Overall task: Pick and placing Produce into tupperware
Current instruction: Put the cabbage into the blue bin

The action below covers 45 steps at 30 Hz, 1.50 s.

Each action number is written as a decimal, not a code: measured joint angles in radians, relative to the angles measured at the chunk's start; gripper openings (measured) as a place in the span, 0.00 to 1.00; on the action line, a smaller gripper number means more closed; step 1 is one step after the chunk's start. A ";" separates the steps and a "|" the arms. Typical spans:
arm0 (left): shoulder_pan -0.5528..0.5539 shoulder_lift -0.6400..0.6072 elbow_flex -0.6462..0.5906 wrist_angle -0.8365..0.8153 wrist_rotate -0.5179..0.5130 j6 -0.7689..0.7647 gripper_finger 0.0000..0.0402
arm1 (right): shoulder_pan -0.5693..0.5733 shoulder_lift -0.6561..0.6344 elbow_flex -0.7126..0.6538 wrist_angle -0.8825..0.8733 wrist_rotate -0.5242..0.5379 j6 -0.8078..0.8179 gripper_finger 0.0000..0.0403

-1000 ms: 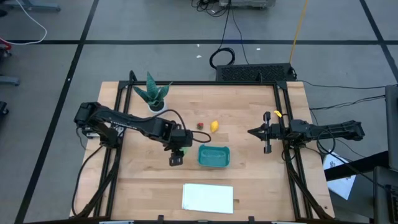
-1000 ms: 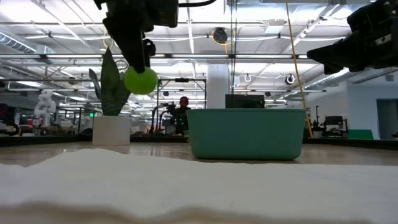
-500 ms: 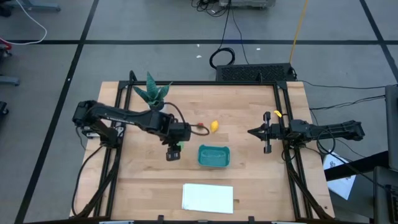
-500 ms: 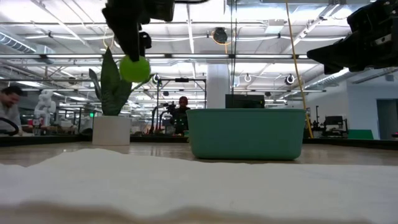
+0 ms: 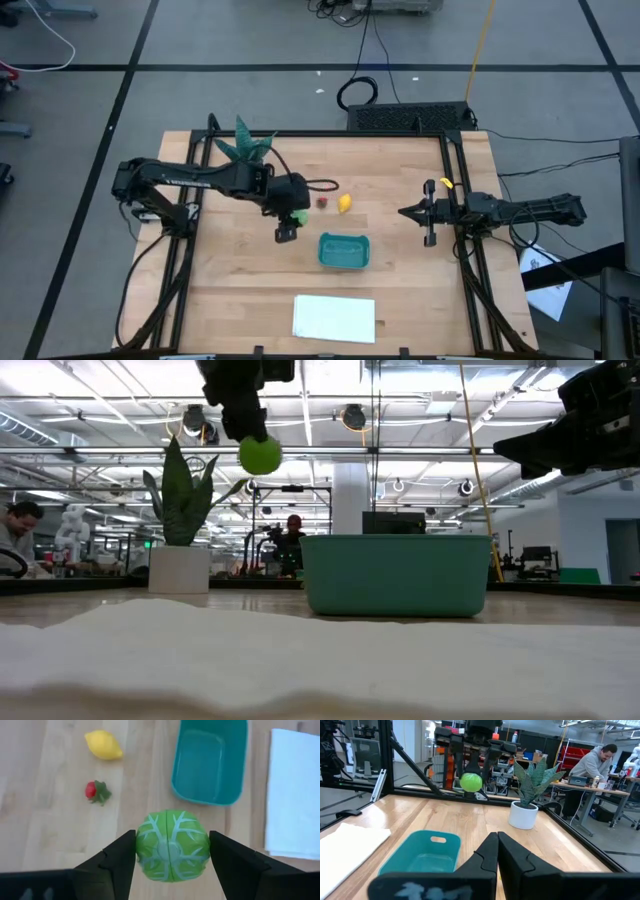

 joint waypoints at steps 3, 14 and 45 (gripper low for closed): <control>0.021 -0.007 0.001 0.066 0.041 -0.001 0.56 | 0.000 0.000 0.000 0.000 0.000 0.000 0.00; 0.049 -0.005 0.000 0.181 0.085 -0.034 0.56 | 0.000 0.000 0.000 0.000 0.000 -0.008 0.00; 0.052 -0.003 0.000 0.379 0.187 -0.049 0.56 | 0.000 0.000 0.000 0.017 0.000 -0.007 0.00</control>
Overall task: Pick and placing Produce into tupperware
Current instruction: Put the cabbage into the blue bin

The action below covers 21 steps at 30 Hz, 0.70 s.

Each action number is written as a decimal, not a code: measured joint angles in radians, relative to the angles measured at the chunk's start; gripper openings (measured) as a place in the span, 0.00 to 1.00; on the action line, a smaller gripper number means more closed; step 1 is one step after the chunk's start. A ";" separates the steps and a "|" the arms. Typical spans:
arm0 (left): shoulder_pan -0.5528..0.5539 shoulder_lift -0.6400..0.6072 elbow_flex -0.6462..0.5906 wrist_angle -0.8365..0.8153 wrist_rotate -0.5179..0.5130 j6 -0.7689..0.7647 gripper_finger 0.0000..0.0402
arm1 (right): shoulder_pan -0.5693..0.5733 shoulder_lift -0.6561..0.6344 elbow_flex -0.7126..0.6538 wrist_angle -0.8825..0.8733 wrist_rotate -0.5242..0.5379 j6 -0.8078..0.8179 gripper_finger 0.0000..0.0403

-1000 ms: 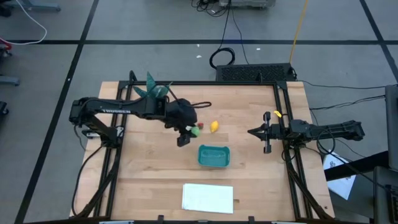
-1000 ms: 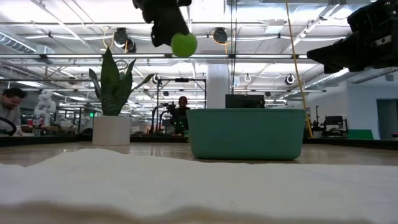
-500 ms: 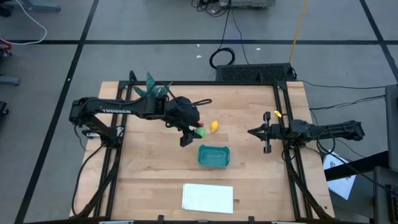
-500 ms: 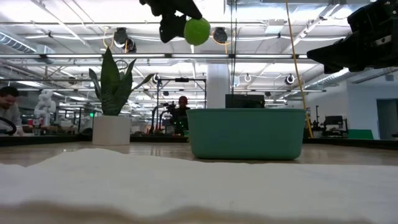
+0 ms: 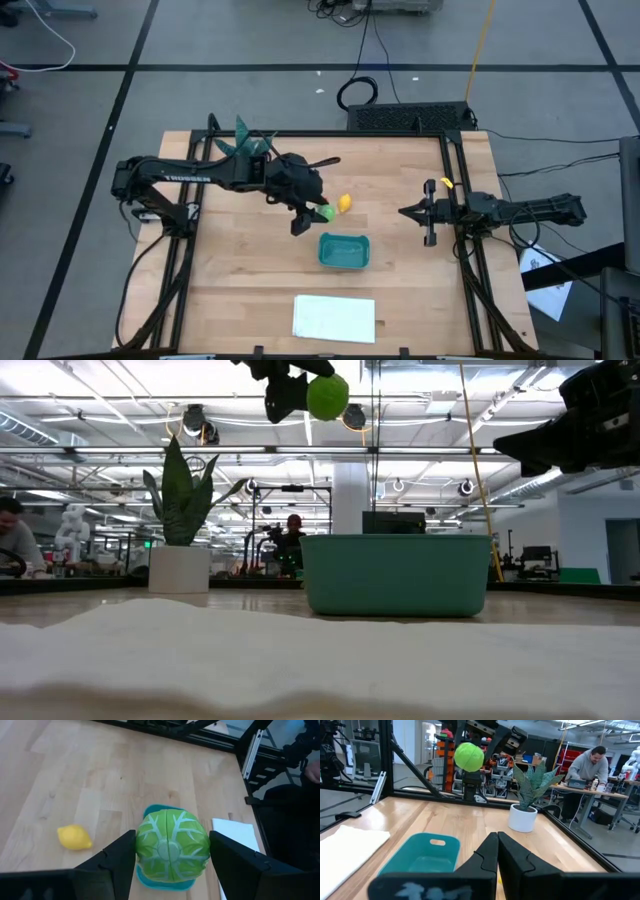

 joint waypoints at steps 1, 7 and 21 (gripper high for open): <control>0.000 0.008 0.000 0.003 0.000 -0.004 0.56 | 0.000 0.000 0.000 0.003 0.000 0.000 0.00; -0.014 0.098 0.000 0.008 0.018 -0.026 0.56 | 0.000 0.000 0.000 0.006 0.000 0.000 0.00; -0.016 0.270 -0.002 0.099 0.212 -0.078 0.56 | 0.000 0.000 0.000 0.005 0.000 0.041 0.00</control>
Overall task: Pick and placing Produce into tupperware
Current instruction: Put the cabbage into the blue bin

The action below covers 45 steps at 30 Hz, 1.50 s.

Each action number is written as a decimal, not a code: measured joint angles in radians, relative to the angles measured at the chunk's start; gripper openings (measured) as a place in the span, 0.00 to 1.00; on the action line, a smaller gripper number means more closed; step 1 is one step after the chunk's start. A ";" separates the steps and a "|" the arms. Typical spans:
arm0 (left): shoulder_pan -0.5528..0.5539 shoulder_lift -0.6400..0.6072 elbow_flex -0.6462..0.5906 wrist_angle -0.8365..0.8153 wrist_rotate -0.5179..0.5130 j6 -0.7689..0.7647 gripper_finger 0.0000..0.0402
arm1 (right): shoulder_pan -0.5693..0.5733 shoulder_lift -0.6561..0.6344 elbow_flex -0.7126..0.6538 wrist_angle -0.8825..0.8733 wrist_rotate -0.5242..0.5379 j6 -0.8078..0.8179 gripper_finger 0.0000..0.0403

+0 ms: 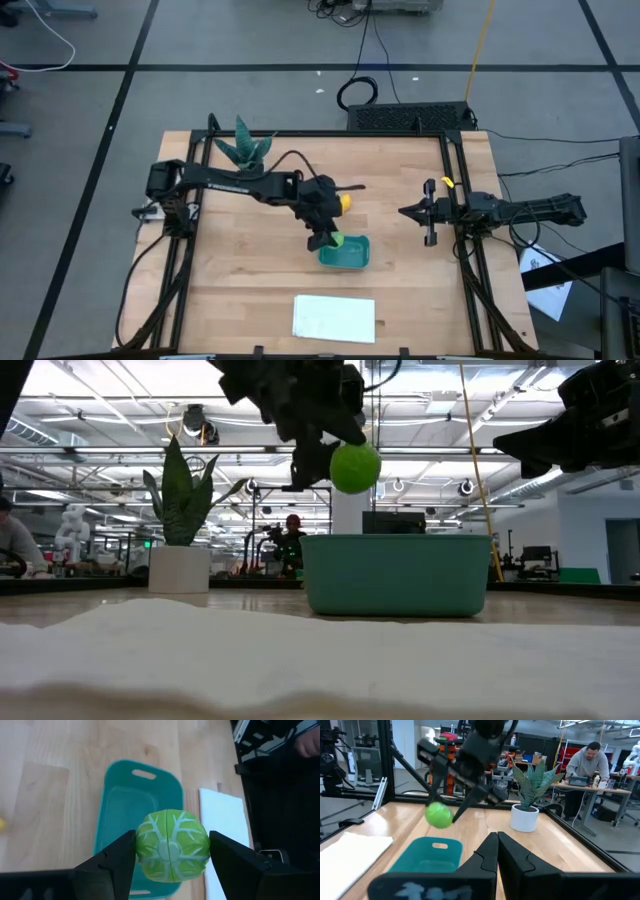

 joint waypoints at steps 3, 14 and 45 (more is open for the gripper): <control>0.000 0.024 0.000 0.000 0.005 -0.002 0.56 | 0.000 0.000 0.000 0.000 0.000 0.000 0.00; 0.005 0.062 0.000 -0.001 0.030 0.021 0.56 | 0.000 0.000 0.000 0.001 0.000 -0.002 0.00; -0.008 0.088 0.002 0.009 -0.039 0.063 0.56 | 0.000 0.000 0.000 0.019 0.000 0.000 0.00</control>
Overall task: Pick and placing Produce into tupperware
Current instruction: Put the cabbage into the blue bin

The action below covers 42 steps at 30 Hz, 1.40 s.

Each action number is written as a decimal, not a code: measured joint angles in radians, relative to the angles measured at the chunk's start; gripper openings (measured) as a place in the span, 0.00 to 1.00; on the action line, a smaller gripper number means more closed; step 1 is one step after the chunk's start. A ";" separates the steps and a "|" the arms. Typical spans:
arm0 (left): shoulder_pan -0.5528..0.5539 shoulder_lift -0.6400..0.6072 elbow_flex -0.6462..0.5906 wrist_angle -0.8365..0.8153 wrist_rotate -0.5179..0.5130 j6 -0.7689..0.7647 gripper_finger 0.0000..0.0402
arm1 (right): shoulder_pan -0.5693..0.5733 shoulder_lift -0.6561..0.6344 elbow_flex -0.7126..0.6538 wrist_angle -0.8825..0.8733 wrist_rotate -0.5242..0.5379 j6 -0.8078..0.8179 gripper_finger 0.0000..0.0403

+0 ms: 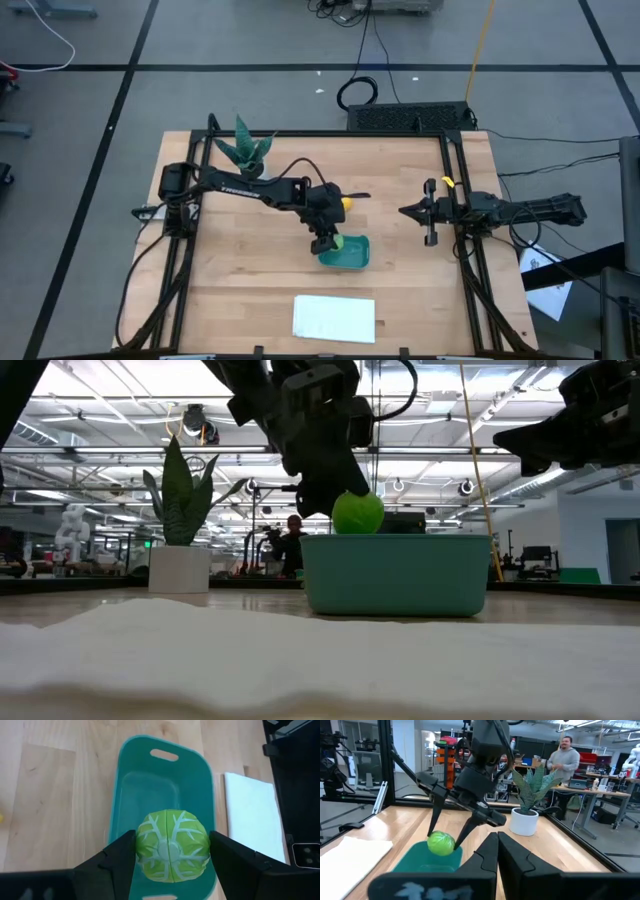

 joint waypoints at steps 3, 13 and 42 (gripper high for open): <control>0.000 0.000 0.000 0.005 0.009 0.000 0.56 | 0.000 0.000 0.000 0.000 0.000 0.000 0.00; -0.006 0.000 0.088 -0.018 -0.055 -0.003 0.56 | 0.000 0.000 0.000 0.008 0.000 0.000 0.00; -0.046 0.105 0.212 -0.298 -0.089 0.217 0.56 | 0.000 0.015 0.000 -0.004 -0.003 -0.001 0.00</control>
